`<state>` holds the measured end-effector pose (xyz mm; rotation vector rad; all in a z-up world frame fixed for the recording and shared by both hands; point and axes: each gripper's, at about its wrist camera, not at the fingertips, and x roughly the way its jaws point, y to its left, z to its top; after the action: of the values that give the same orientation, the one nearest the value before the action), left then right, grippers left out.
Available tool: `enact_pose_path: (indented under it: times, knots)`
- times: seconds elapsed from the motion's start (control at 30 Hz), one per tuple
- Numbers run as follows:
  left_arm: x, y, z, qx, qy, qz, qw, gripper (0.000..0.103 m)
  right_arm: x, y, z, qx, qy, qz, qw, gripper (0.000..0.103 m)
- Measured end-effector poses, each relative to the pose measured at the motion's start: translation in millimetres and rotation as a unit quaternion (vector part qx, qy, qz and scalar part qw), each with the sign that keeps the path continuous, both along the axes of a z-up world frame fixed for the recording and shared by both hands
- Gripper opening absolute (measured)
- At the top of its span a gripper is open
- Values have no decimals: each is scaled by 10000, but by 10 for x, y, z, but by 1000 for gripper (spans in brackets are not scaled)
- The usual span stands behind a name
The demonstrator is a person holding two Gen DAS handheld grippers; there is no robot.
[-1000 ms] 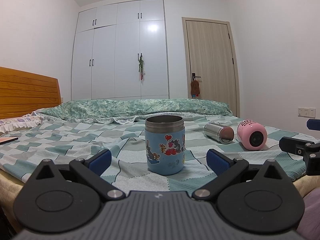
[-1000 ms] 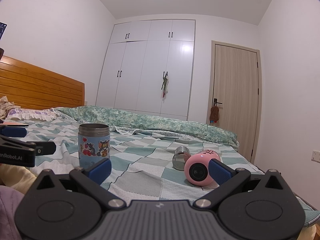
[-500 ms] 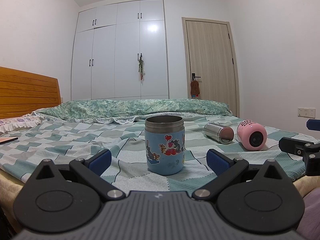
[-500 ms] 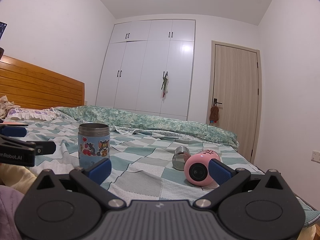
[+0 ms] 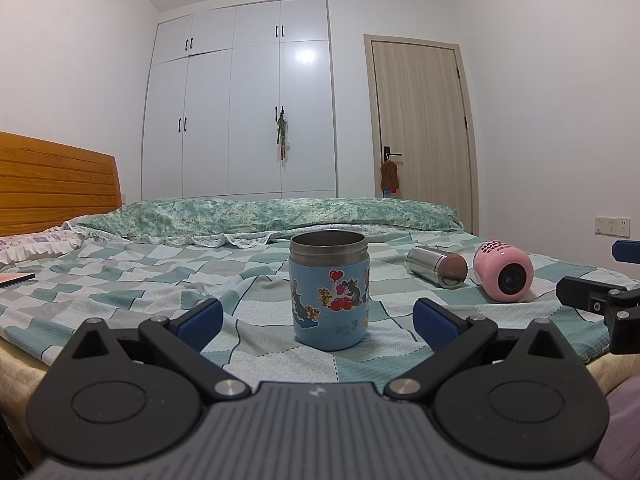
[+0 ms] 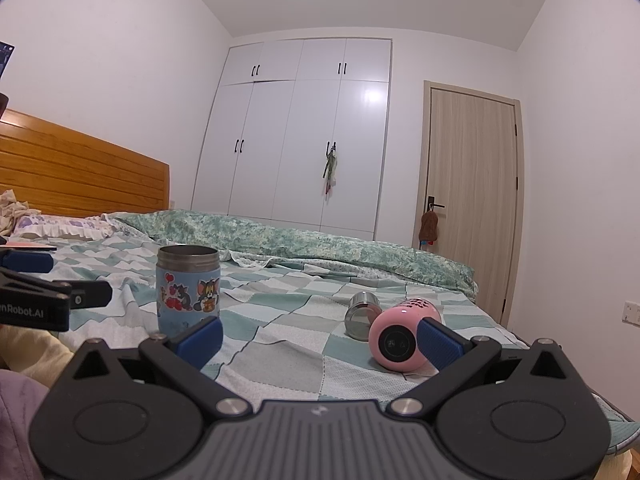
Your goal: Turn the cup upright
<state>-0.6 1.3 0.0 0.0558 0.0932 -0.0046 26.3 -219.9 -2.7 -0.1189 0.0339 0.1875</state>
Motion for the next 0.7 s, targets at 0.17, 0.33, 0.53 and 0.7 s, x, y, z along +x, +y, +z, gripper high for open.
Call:
enact_pose_path:
  times: [0.17, 0.33, 0.53, 0.7]
  knots:
    - [0, 0, 0, -4, -1, 2, 10000, 103, 1, 1, 0, -2, 0, 1, 10000, 103]
    - [3, -25, 20, -4, -2, -3, 10000, 103, 1, 2, 0, -5, 2, 0, 10000, 103]
    - [3, -25, 21, -6, 1, 0, 10000, 103, 2, 2, 0, -6, -1, 1, 10000, 103]
    - [3, -26, 22, -8, 1, -2, 10000, 103, 2, 2, 0, -8, 1, 1, 10000, 103]
